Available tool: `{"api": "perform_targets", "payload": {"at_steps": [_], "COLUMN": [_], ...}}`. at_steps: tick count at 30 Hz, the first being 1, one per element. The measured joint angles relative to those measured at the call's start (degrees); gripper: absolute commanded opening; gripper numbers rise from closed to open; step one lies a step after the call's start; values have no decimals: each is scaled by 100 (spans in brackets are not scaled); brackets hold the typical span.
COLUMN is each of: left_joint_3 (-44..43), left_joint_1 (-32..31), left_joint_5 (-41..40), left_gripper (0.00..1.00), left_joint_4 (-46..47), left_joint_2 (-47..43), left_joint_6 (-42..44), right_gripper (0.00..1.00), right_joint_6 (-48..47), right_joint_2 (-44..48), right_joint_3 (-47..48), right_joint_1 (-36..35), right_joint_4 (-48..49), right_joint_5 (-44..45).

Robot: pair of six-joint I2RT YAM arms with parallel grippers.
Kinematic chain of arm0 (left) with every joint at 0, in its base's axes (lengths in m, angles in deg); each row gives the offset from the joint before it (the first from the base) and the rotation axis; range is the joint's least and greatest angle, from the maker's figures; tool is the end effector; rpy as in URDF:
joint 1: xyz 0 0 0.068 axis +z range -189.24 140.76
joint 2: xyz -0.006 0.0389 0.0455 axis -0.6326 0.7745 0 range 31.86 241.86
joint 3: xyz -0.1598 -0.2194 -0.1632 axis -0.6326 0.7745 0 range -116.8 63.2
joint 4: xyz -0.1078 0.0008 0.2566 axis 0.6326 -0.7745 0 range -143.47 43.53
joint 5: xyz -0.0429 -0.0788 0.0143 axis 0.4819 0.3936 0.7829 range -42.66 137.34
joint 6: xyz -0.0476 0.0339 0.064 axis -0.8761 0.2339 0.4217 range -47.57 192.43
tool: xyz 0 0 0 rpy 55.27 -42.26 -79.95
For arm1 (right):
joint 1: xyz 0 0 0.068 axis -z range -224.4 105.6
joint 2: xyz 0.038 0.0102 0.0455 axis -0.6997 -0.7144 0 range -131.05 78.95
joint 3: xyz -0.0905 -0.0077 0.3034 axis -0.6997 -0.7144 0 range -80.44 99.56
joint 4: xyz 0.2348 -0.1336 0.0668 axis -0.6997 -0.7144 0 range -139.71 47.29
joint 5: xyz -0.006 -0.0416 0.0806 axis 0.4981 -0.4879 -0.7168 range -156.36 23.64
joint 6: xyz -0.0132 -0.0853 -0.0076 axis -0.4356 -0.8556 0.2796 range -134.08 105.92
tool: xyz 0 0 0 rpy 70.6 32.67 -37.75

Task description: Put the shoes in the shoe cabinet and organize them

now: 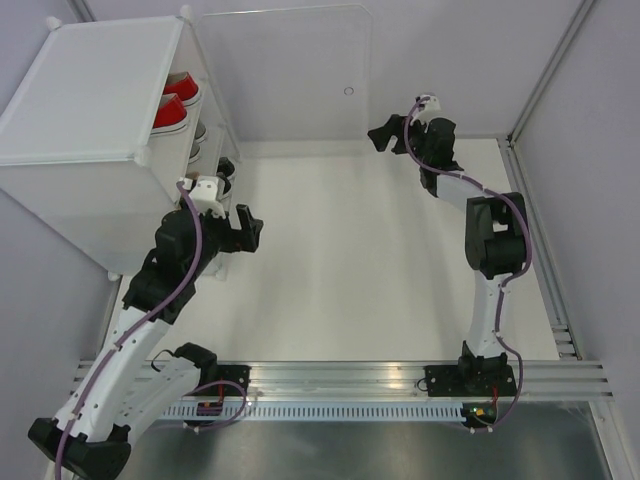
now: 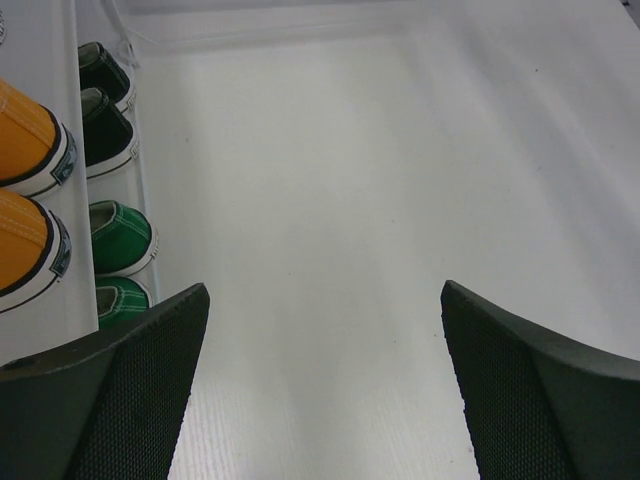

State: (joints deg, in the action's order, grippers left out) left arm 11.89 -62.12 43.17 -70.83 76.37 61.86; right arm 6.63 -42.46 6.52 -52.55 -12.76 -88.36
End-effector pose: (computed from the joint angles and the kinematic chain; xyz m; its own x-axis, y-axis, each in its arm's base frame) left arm 0.1835 -0.0713 0.3755 -0.3328 -0.0581 -0.9412 0.2675 0.9513 -0.1533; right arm 0.5665 0.1101 0.2667 -0.2498 0.2955 -0.9221 -0.4412 0.8129 0.3801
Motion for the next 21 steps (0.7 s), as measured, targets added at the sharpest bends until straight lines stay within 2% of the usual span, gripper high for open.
{"api": "perform_targets", "payload": {"at_steps": [14,17,21], "left_joint_3": [232,280,295], "left_joint_1": [2,4,31], "left_joint_5": [-203,-267,-304], "left_gripper": [98,98,98], "left_joint_4": [400,400,398], "left_joint_2": [-76,-61,-15], "left_joint_6": [221,264,302], "right_gripper": [98,98,97], "right_joint_6": [-914,-944,-968], "right_joint_2": [-2264,-2634,-2745], "right_joint_3": [3071,3556,3681], "right_joint_1": [-37,-37,-74], "right_joint_4": [127,46,-149], "right_joint_5": [-1338,-1641,-2087]}}
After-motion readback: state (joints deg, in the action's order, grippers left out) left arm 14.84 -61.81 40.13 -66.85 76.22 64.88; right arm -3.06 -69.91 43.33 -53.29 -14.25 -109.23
